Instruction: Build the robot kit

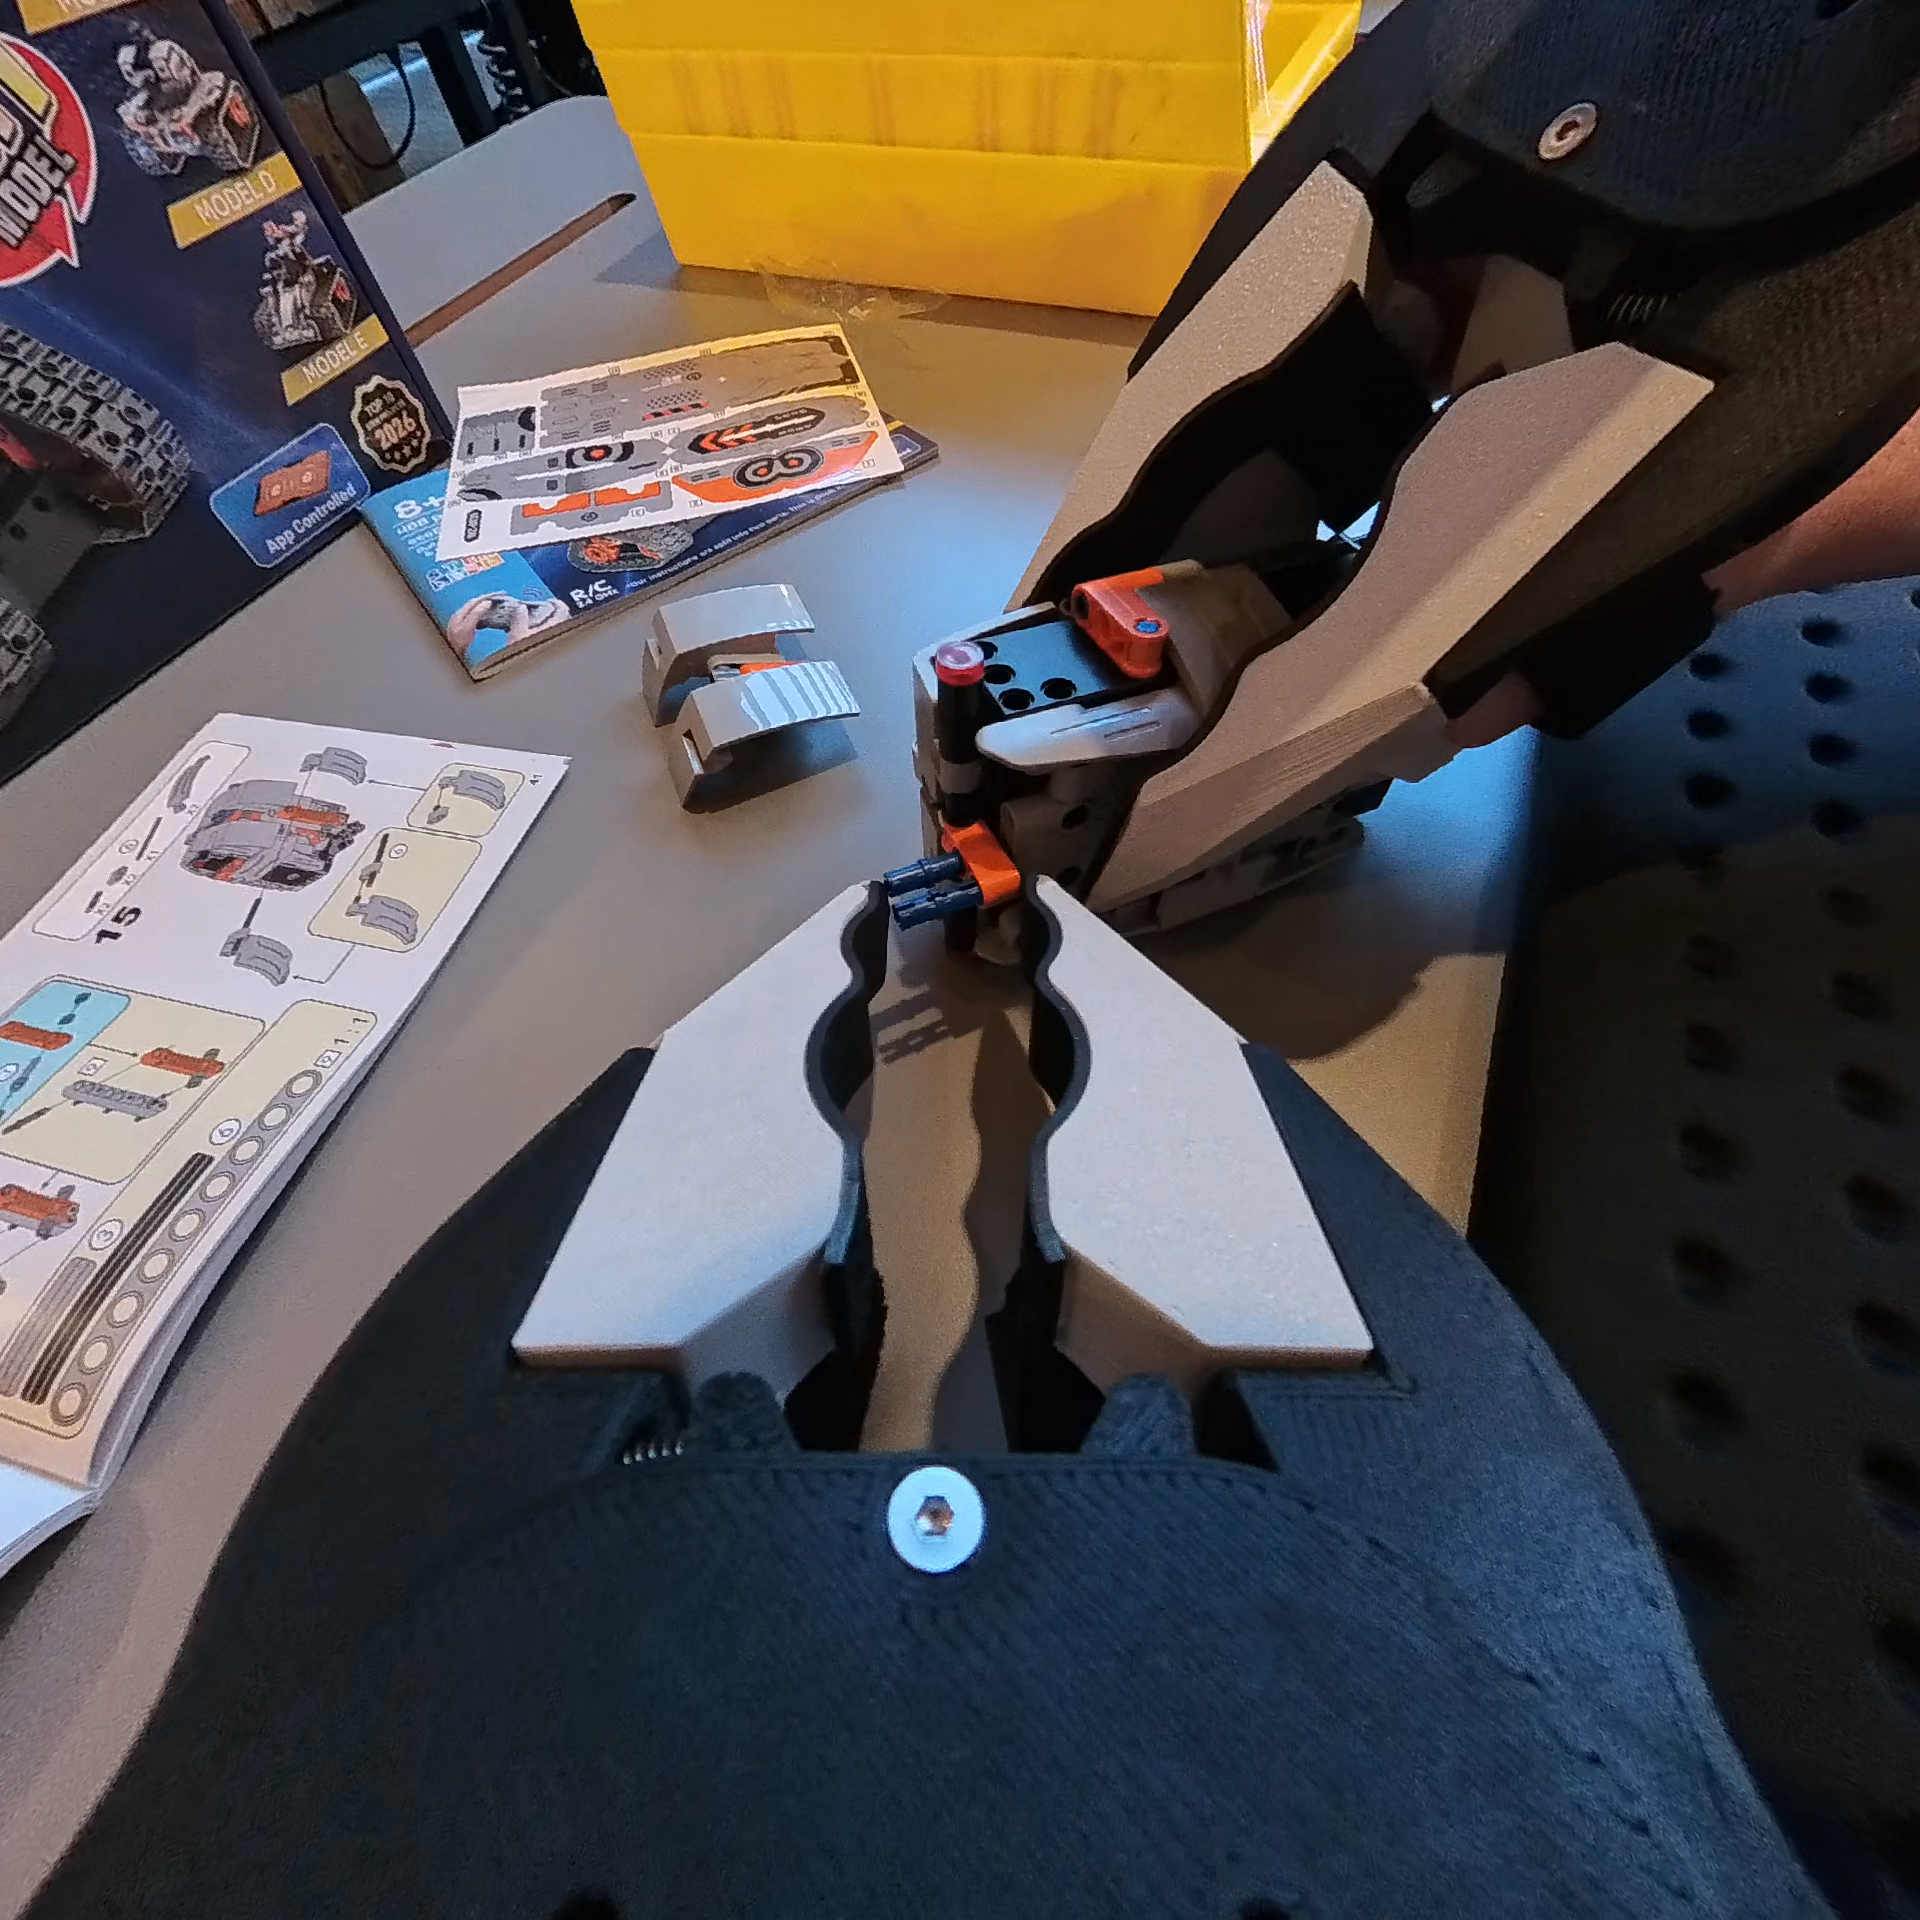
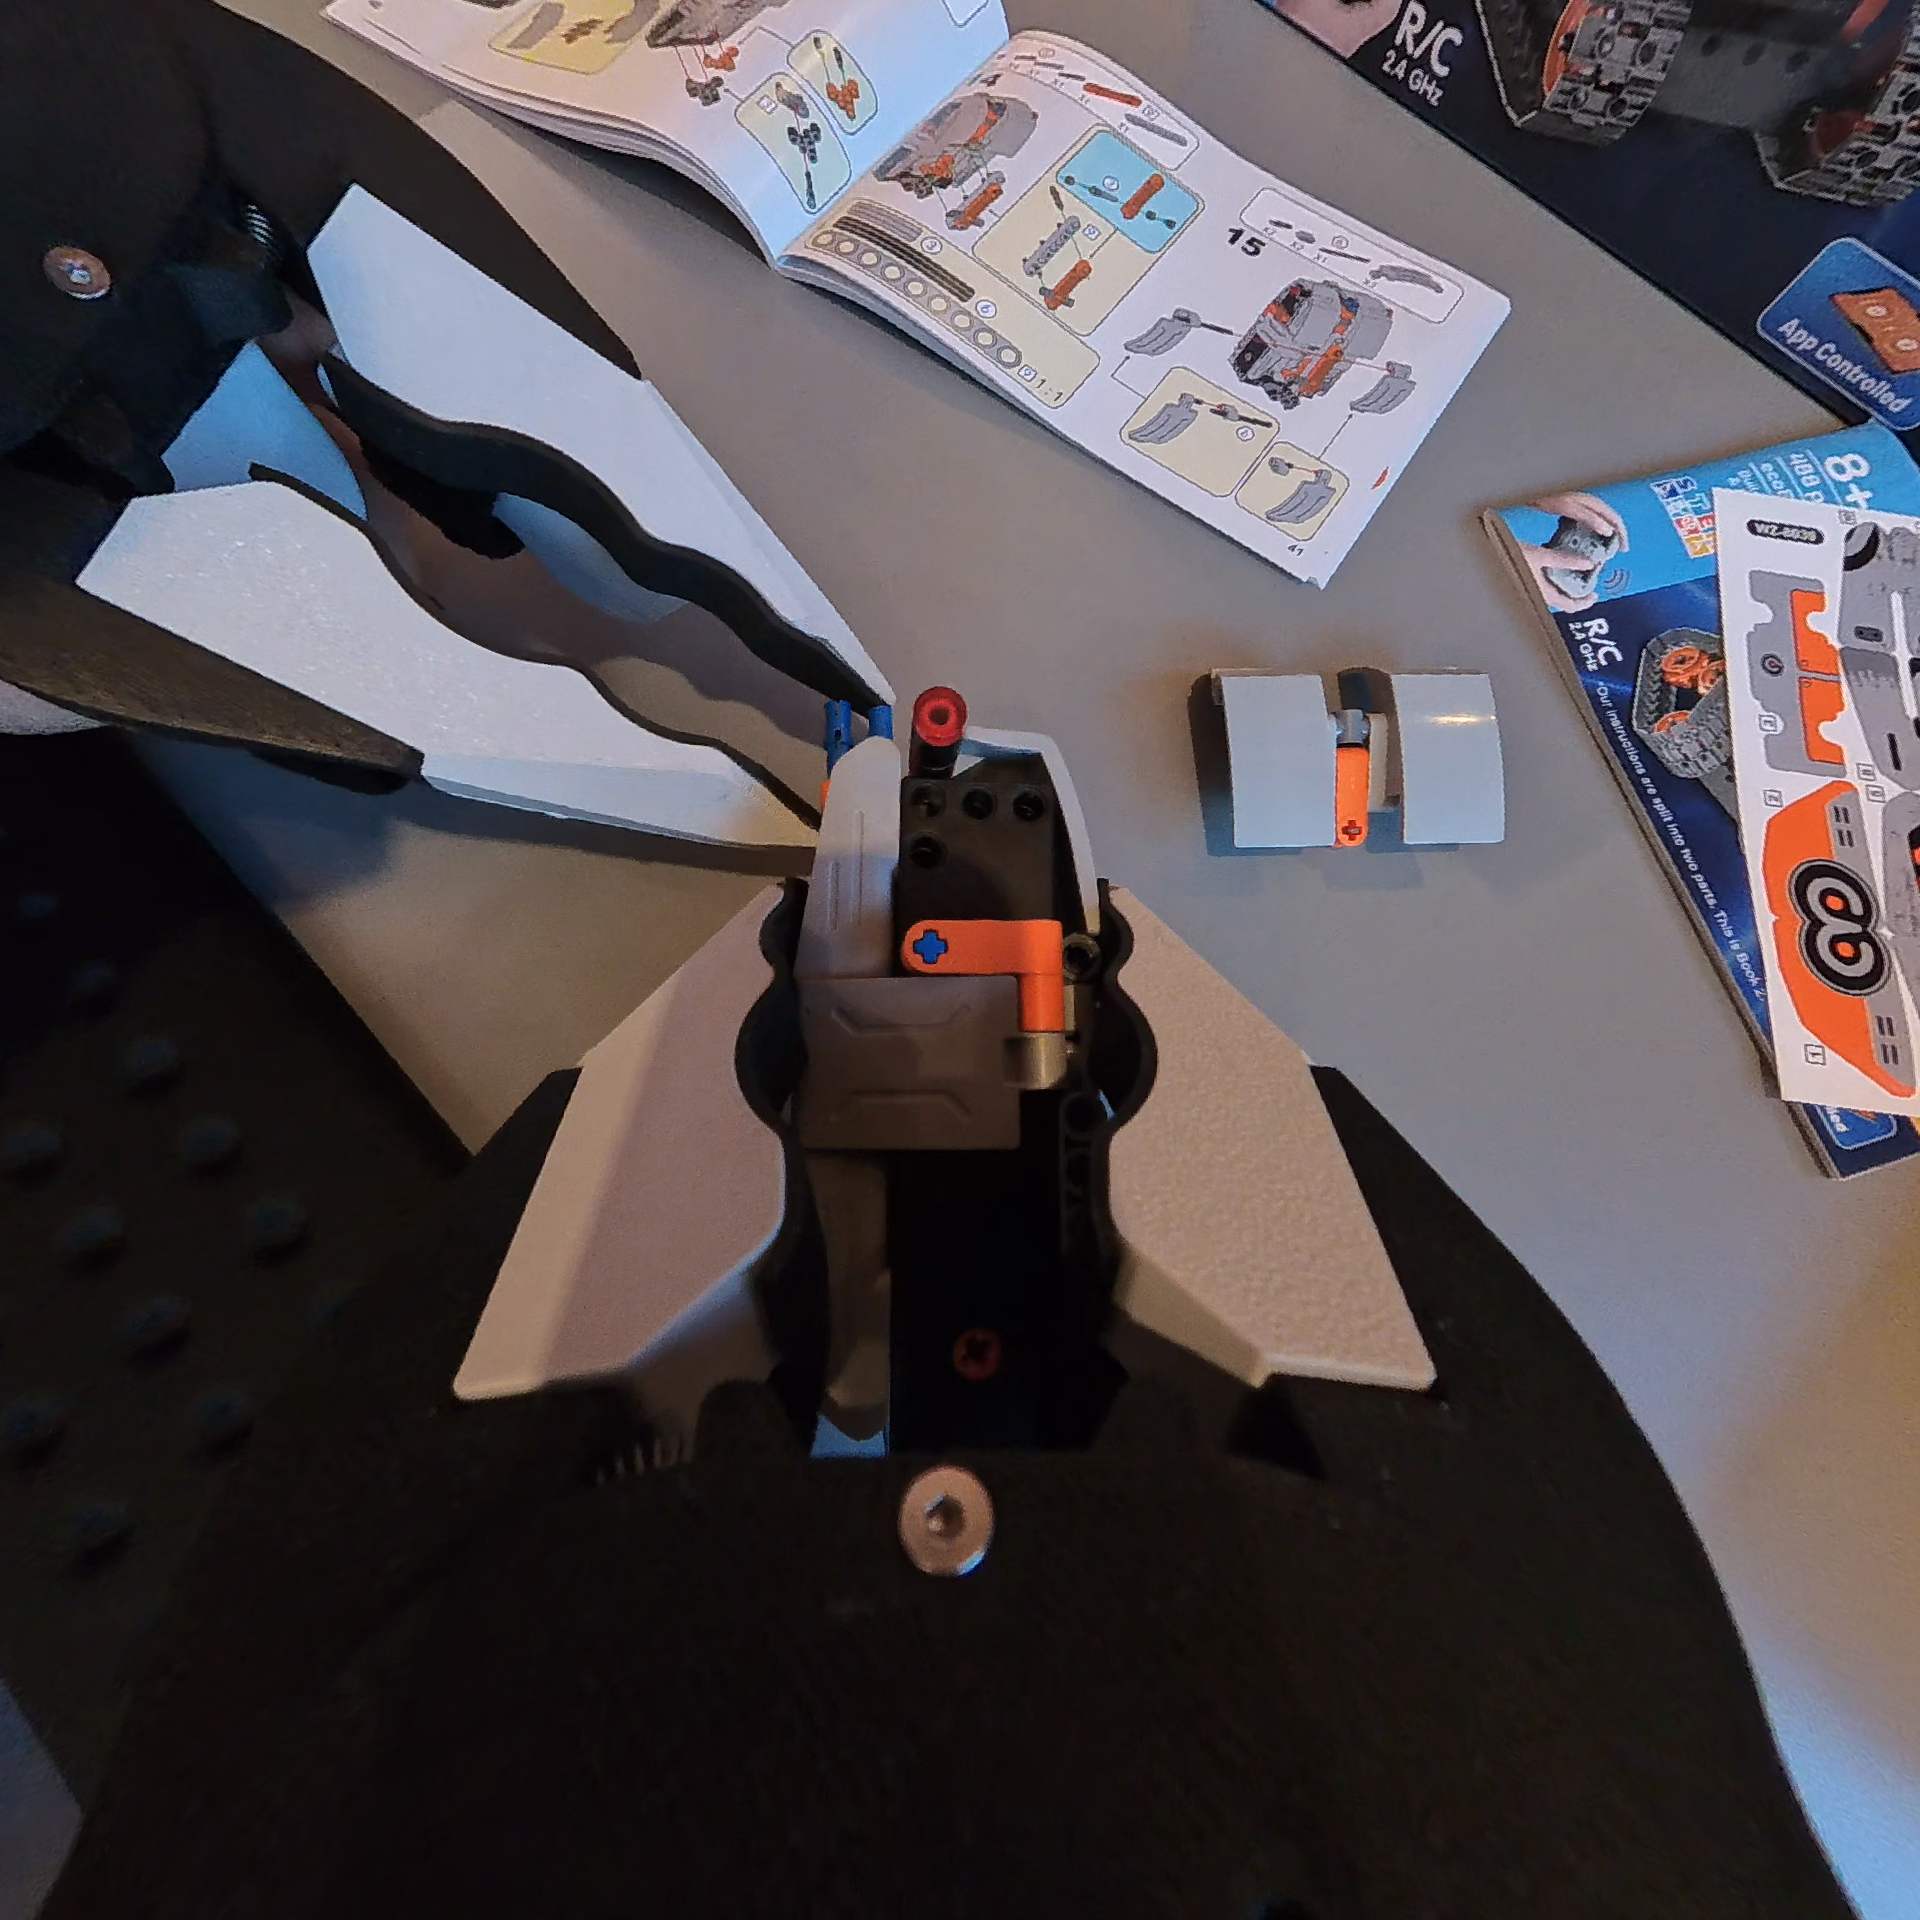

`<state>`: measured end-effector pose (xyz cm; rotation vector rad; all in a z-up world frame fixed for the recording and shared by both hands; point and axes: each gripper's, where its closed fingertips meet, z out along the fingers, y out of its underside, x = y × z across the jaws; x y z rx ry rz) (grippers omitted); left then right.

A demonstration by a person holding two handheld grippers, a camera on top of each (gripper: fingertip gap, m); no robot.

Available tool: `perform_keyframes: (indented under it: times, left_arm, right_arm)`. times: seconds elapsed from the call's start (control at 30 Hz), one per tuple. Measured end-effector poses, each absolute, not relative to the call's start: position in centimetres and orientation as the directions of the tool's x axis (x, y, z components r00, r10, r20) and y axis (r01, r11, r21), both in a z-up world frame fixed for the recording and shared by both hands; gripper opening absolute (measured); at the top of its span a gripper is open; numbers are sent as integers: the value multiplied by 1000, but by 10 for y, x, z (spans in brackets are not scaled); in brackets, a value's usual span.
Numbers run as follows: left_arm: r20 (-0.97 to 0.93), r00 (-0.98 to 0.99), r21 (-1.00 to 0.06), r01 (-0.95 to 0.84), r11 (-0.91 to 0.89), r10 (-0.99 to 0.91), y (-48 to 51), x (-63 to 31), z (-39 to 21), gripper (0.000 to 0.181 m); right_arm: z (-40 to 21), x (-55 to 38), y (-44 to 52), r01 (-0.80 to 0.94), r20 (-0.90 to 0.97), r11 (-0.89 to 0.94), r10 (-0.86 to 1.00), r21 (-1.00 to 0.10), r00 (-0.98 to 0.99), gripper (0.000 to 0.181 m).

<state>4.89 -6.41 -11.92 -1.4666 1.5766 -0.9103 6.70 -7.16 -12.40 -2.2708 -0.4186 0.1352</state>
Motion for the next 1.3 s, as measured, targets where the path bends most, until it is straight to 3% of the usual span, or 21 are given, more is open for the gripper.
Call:
perform_keyframes:
  times: [1.3]
  left_arm:
    - [-8,-53,-897,-440,31,-999,-66,52,-119,23]
  right_arm:
    - [-122,67,-72,230,37,-592,320,-773,947,53]
